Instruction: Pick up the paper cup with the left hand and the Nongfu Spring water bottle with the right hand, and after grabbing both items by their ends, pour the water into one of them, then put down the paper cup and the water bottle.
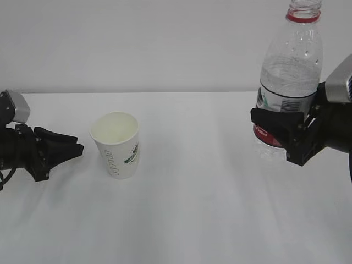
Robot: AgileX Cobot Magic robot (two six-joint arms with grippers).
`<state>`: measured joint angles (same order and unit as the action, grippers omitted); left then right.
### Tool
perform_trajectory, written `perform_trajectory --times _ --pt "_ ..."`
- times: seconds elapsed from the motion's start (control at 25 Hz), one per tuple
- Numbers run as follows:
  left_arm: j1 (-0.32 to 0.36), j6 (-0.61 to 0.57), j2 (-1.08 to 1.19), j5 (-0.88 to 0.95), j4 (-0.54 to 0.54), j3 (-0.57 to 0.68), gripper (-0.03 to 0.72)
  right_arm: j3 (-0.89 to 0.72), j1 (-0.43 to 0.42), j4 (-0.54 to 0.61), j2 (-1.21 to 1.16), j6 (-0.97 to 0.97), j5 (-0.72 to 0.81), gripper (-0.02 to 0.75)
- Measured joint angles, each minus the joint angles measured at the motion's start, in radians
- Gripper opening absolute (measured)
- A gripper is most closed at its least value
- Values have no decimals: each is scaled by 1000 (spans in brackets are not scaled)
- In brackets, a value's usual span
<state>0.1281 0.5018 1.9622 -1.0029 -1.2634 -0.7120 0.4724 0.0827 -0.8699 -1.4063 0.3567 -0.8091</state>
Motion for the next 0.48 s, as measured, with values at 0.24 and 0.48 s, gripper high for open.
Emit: perform_trajectory --times 0.24,0.48 --pt "-10 -17 0 -1 28 -6 440 0 0 0 0 0 0 486" --pt "-10 -50 0 24 30 -6 664 0 0 0 0 0 0 486"
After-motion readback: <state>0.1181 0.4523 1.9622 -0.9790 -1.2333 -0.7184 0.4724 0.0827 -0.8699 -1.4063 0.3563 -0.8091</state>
